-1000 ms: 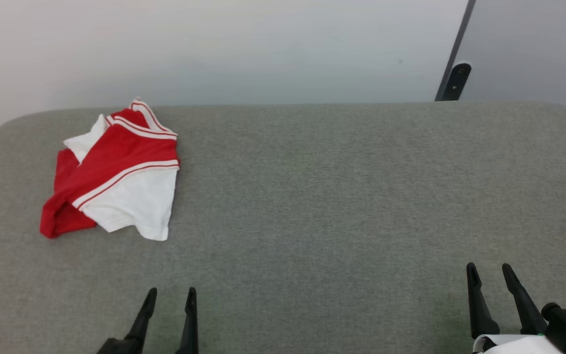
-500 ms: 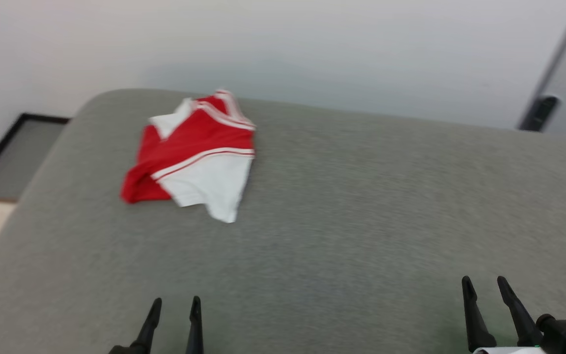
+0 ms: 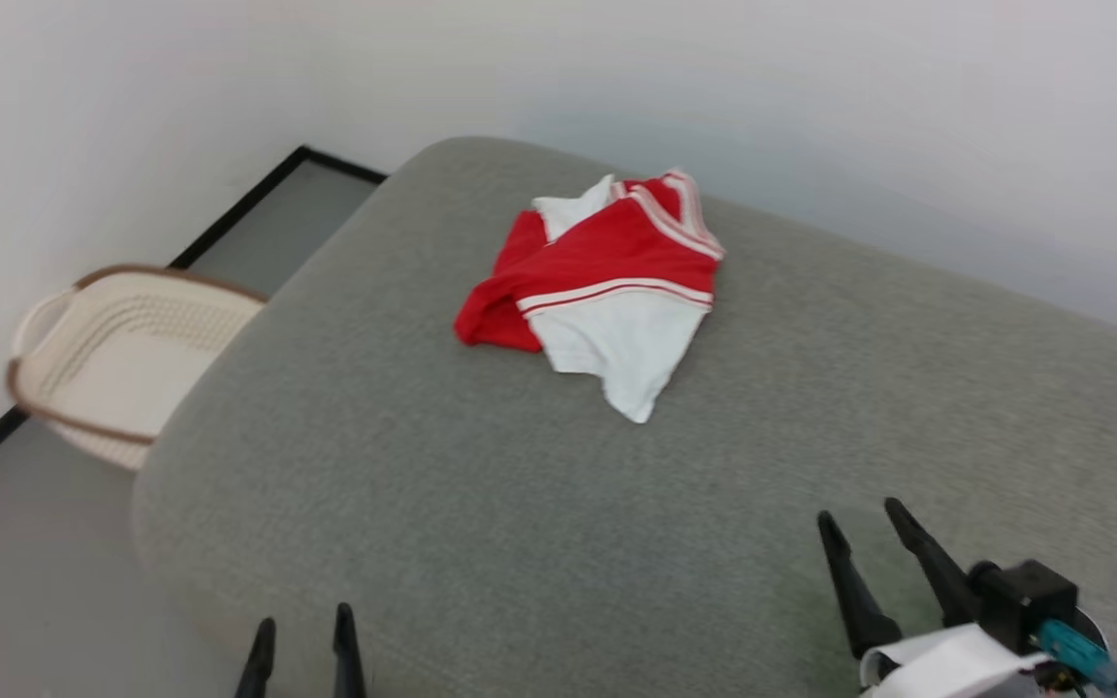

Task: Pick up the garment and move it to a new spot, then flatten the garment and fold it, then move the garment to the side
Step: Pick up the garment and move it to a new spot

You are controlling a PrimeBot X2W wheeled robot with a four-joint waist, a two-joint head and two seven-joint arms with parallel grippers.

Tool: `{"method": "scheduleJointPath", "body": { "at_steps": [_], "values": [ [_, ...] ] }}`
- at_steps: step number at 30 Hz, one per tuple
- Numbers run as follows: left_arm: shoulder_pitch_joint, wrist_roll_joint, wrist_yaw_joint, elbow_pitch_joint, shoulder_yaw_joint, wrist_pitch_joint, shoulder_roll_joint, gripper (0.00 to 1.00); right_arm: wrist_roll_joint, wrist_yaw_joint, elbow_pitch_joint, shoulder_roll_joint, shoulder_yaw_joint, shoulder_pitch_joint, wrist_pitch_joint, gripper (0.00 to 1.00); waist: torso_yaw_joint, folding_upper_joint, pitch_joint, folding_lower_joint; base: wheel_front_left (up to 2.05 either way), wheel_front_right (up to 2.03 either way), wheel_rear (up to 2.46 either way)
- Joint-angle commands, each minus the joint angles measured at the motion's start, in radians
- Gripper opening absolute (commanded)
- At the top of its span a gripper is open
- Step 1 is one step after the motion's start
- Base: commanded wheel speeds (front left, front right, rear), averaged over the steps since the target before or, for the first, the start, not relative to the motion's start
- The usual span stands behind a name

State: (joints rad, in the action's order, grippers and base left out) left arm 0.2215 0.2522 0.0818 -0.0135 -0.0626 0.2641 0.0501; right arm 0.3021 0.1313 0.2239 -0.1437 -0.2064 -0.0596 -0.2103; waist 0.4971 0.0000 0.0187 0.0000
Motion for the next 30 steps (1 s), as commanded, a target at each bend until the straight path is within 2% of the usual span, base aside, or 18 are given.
{"method": "scheduleJointPath", "body": {
  "at_steps": [1, 7, 10, 15, 18, 22, 26, 28, 30],
  "values": [
    [0.008, 0.008, 0.009, 0.009, -0.003, 0.001, 0.000, 1.00, 0.009, -0.001, 0.007, -0.008, -0.012, -0.019, 0.000, 1.00, 0.037, 0.0000, 0.030, 0.0000, 0.00, 0.00, 0.00],
    [0.020, 0.020, 0.027, 0.029, -0.012, 0.001, 0.001, 1.00, 0.033, -0.001, 0.037, -0.028, -0.052, -0.055, -0.010, 1.00, 0.036, 0.0000, 0.038, 0.0000, 0.00, 0.00, 0.00],
    [-0.008, 0.001, 0.000, 0.019, -0.021, 0.001, 0.001, 1.00, 0.040, -0.001, 0.045, -0.028, -0.037, -0.041, -0.022, 1.00, 0.027, 0.0000, 0.032, 0.0000, 0.00, 0.00, 0.00],
    [-0.100, -0.060, -0.088, -0.047, -0.018, 0.001, 0.010, 1.00, 0.020, -0.001, 0.030, 0.001, 0.023, 0.026, -0.038, 1.00, -0.008, 0.0000, 0.015, 0.0000, 0.00, 0.00, 0.00],
    [-0.193, -0.077, -0.126, -0.058, 0.007, 0.001, 0.020, 1.00, 0.003, -0.001, 0.000, 0.014, 0.024, 0.027, -0.040, 1.00, -0.104, 0.0000, 0.049, 0.0000, 0.00, 0.00, 0.00],
    [-0.355, -0.078, -0.170, -0.085, 0.038, 0.001, 0.064, 1.00, -0.015, -0.001, -0.030, 0.011, -0.001, 0.004, -0.041, 1.00, -0.242, 0.0000, 0.113, 0.0000, 0.00, 0.00, 0.00],
    [-0.563, -0.056, -0.199, -0.149, 0.064, 0.001, 0.150, 1.00, -0.023, -0.001, -0.044, 0.014, -0.028, -0.030, -0.044, 1.00, -0.372, 0.0000, 0.184, 0.0000, 0.00, 0.00, 0.00],
    [-0.620, -0.048, -0.203, -0.181, 0.059, 0.000, 0.172, 1.00, -0.024, -0.001, -0.046, 0.016, -0.029, -0.039, -0.046, 1.00, -0.395, 0.0000, 0.201, 0.0000, 0.00, 0.00, 0.00],
    [-0.744, -0.039, -0.209, -0.254, 0.040, -0.005, 0.238, 1.00, -0.018, -0.001, -0.050, 0.021, -0.043, -0.061, -0.048, 1.00, -0.441, 0.0000, 0.239, 0.0000, 0.00, 0.00, 0.00]
  ]
}}
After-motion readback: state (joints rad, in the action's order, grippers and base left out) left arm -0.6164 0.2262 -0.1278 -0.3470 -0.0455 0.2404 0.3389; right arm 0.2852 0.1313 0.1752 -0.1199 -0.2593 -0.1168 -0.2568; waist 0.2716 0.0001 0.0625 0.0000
